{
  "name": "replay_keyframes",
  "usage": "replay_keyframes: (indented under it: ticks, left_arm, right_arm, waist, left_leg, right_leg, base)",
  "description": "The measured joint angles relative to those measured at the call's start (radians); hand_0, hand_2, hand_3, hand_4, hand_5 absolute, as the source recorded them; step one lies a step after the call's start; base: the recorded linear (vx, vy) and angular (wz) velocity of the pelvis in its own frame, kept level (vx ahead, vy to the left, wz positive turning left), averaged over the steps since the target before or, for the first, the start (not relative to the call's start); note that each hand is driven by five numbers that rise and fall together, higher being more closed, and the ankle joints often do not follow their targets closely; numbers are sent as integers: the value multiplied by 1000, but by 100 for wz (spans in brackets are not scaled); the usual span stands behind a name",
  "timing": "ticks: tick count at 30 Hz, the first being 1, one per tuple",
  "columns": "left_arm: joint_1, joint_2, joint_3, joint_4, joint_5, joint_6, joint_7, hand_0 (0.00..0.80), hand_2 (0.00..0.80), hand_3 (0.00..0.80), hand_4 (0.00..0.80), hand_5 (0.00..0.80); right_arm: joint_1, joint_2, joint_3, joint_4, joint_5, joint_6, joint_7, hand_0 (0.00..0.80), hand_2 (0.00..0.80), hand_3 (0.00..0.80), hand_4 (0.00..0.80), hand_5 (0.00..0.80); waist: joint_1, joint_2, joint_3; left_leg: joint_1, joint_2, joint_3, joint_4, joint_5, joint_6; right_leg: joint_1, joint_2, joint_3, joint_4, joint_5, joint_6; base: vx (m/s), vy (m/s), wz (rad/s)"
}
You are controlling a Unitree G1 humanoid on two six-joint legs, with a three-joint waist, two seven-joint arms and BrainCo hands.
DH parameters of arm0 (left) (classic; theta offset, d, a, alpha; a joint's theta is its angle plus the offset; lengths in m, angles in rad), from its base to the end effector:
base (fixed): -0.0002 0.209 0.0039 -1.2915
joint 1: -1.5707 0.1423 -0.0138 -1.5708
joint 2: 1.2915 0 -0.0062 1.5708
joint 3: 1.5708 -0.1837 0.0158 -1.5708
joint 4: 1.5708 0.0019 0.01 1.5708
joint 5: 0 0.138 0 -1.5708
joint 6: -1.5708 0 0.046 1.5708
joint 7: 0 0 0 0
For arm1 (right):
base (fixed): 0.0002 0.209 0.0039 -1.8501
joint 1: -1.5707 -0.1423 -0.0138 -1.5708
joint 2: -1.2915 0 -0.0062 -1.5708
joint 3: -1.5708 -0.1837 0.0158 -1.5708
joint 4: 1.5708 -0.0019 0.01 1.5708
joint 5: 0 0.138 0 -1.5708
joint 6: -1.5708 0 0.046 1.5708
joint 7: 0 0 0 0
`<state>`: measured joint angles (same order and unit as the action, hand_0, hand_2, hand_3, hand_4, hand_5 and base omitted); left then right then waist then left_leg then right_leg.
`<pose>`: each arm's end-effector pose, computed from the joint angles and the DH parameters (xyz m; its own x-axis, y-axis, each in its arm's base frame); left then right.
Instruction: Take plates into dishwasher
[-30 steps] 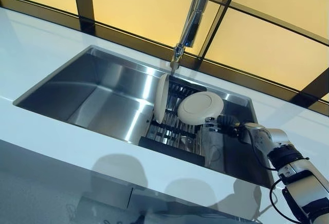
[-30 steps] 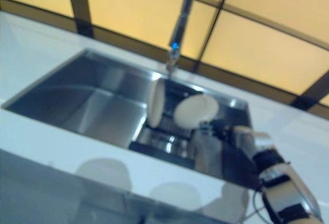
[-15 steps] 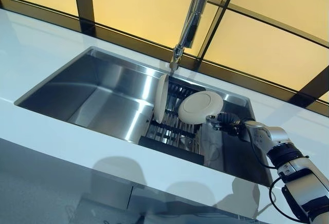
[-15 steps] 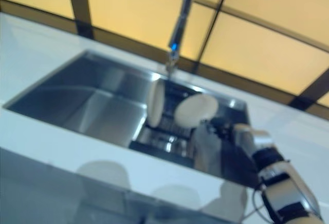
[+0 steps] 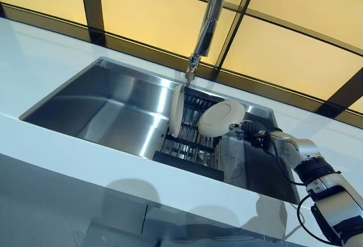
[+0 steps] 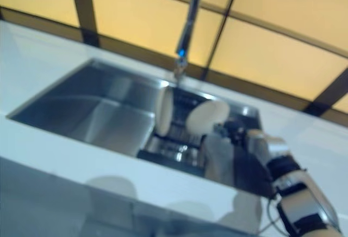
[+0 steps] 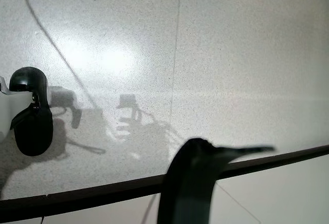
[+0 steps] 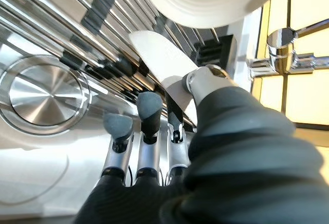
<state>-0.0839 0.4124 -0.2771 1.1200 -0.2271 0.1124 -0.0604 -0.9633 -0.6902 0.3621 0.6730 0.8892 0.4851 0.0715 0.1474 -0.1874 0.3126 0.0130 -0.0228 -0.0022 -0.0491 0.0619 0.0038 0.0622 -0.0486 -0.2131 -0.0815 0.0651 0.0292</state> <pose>0.1139 0.2666 -0.0895 0.3884 0.2056 -0.8983 0.0923 0.9612 0.2599 0.3423 -0.2288 0.1902 0.9485 0.1616 -0.2726 -0.1449 0.9862 0.0804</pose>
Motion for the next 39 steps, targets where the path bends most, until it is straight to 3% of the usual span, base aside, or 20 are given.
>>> replay_keyframes:
  ticks: [8, 13, 18, 34, 39]
  left_arm:
    - [15, -11, -1, 1, 18, 0, -6, 0, 0, 0, 0, 0]
    - [30, -19, -2, 3, 18, -1, -8, 0, 0, 0, 0, 0]
    - [39, -20, -3, 8, 18, -1, -8, 0, 0, 0, 0, 0]
    - [41, -21, -3, 22, 18, -5, -9, 0, 0, 0, 0, 0]
    - [44, -21, -3, 36, 19, -13, -9, 0, 0, 0, 0, 0]
  right_arm:
    - [-20, -22, 0, -11, 9, -31, -61, 800, 800, 800, 800, 800]
    - [-25, -82, -4, -35, 28, -53, -105, 800, 800, 800, 800, 800]
    - [-25, -84, -14, -37, 61, -73, -127, 800, 800, 800, 800, 800]
    - [-26, -84, -16, -77, 87, -109, -203, 800, 800, 800, 800, 800]
    - [-38, -120, -21, -77, 86, -110, -226, 800, 800, 800, 800, 800]
  waist:
    - [-23, 38, -30]
    - [-26, 37, -61]
    - [-48, 34, -86]
    - [-49, 33, -99]
    - [-50, 29, -102]
  left_leg:
    - [12, -1, 7, -9, 3, 4]
    - [32, 0, 24, -21, 3, 5]
    - [47, 2, 30, -28, 2, 3]
    - [47, 2, 32, -28, 3, 5]
    - [54, 4, 44, -32, 3, 5]
  right_leg:
    - [4, 0, 9, 0, 0, 0]
    - [11, 4, 19, -1, 0, 0]
    - [20, 3, 29, -1, 0, 0]
    - [19, 6, 35, -1, 0, 0]
    - [18, 7, 41, 1, 1, 1]
  base:
    - [7, 11, -2]
    - [25, 12, -9]
    - [16, 1, -5]
    - [0, 0, 0]
    - [-1, 5, -4]
